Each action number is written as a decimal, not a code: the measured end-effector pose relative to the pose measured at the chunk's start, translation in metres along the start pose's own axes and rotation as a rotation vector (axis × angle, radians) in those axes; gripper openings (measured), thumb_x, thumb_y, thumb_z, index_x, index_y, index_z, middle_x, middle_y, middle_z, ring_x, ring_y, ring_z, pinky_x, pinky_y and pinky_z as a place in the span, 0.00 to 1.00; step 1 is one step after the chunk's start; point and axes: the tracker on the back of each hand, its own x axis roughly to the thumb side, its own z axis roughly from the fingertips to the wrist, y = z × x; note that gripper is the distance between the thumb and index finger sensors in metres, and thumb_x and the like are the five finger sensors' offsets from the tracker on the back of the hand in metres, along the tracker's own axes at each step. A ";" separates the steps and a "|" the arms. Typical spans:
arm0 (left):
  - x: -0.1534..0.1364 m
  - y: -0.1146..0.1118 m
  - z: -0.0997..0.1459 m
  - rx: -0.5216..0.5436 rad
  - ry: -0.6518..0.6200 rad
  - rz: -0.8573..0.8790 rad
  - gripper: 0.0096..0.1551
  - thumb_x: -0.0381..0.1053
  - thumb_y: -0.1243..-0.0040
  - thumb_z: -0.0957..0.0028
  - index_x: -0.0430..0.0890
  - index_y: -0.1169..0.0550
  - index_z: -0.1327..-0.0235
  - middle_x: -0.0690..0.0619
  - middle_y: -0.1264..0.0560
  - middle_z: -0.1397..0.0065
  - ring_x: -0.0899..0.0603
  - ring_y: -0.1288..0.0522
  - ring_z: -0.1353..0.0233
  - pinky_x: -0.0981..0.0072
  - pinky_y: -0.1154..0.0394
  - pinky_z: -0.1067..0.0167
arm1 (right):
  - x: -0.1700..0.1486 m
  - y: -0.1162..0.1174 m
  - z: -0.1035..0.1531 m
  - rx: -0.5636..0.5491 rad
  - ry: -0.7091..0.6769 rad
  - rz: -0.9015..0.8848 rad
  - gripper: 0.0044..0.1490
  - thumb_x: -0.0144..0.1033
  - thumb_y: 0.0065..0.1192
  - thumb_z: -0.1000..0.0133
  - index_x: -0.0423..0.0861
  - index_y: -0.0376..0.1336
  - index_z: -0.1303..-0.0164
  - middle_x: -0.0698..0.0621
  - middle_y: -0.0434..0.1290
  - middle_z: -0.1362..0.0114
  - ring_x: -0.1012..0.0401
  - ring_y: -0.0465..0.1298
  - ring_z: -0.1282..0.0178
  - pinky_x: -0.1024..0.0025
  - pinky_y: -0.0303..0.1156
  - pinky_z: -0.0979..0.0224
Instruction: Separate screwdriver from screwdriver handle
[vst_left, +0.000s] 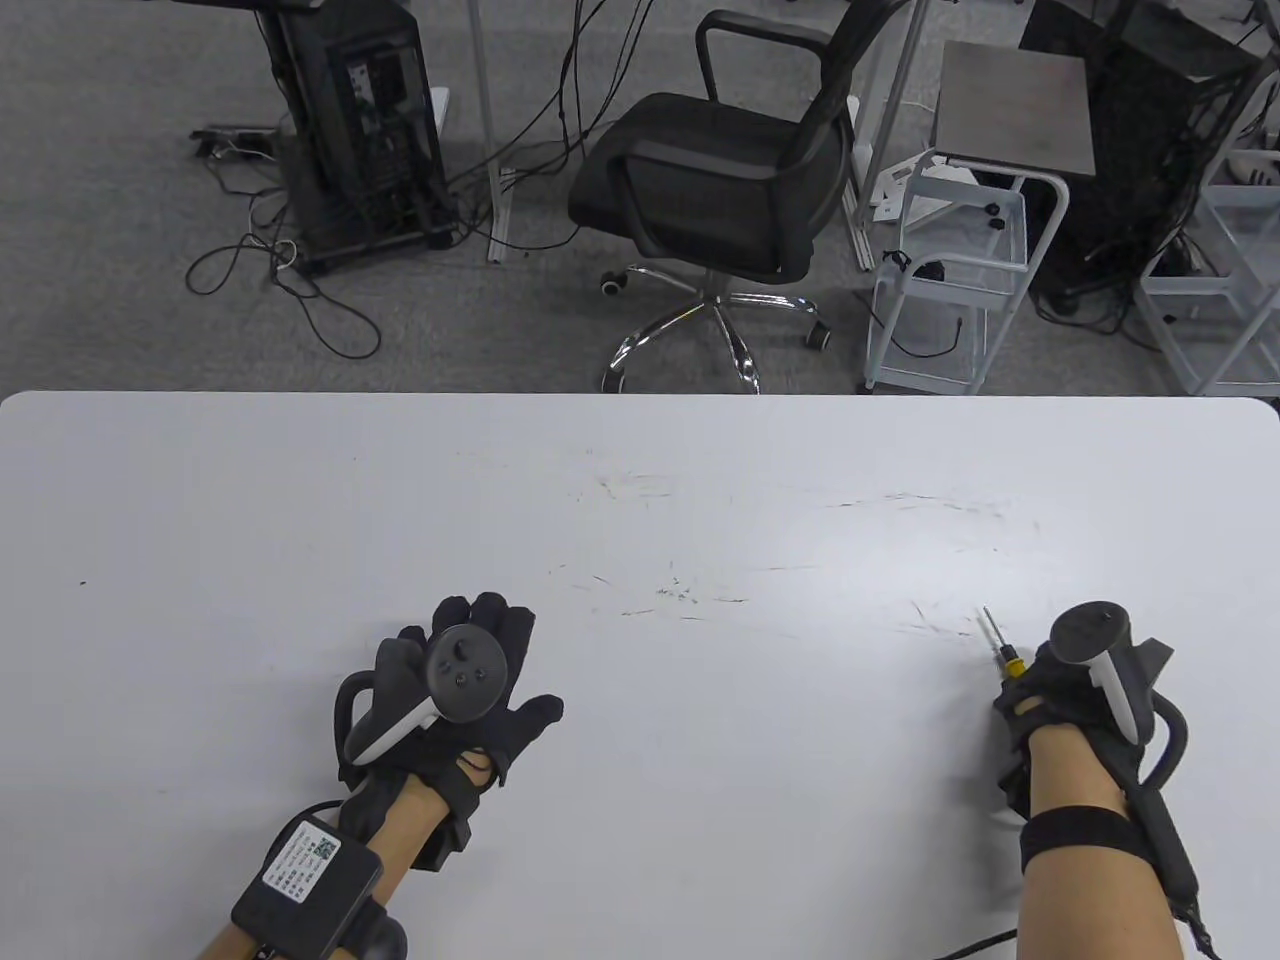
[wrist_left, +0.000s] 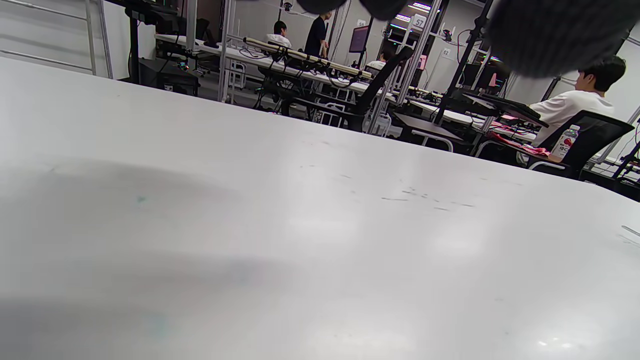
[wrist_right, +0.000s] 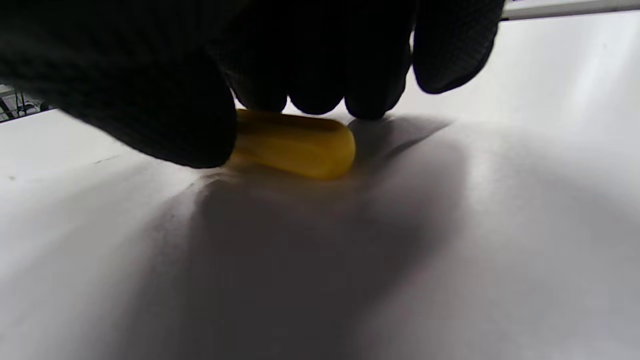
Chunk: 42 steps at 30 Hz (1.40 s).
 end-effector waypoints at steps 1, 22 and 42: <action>0.000 0.000 0.000 0.000 0.001 -0.001 0.54 0.75 0.43 0.55 0.60 0.50 0.19 0.55 0.56 0.14 0.33 0.58 0.12 0.31 0.56 0.22 | 0.002 0.001 0.001 -0.011 -0.003 0.016 0.39 0.44 0.75 0.42 0.44 0.61 0.24 0.48 0.61 0.21 0.41 0.66 0.25 0.39 0.61 0.23; 0.005 -0.004 0.000 -0.009 -0.033 0.009 0.53 0.75 0.43 0.55 0.60 0.49 0.19 0.55 0.55 0.14 0.34 0.57 0.12 0.31 0.56 0.22 | 0.081 -0.020 0.050 -0.082 -0.429 -0.030 0.32 0.37 0.73 0.42 0.44 0.63 0.29 0.47 0.64 0.27 0.41 0.71 0.31 0.42 0.72 0.29; 0.042 -0.004 0.018 0.067 -0.174 0.008 0.50 0.73 0.40 0.55 0.59 0.43 0.20 0.55 0.48 0.15 0.34 0.47 0.13 0.31 0.53 0.22 | 0.172 -0.023 0.209 -0.033 -1.112 0.001 0.31 0.34 0.71 0.42 0.47 0.64 0.27 0.49 0.63 0.26 0.44 0.70 0.31 0.46 0.71 0.29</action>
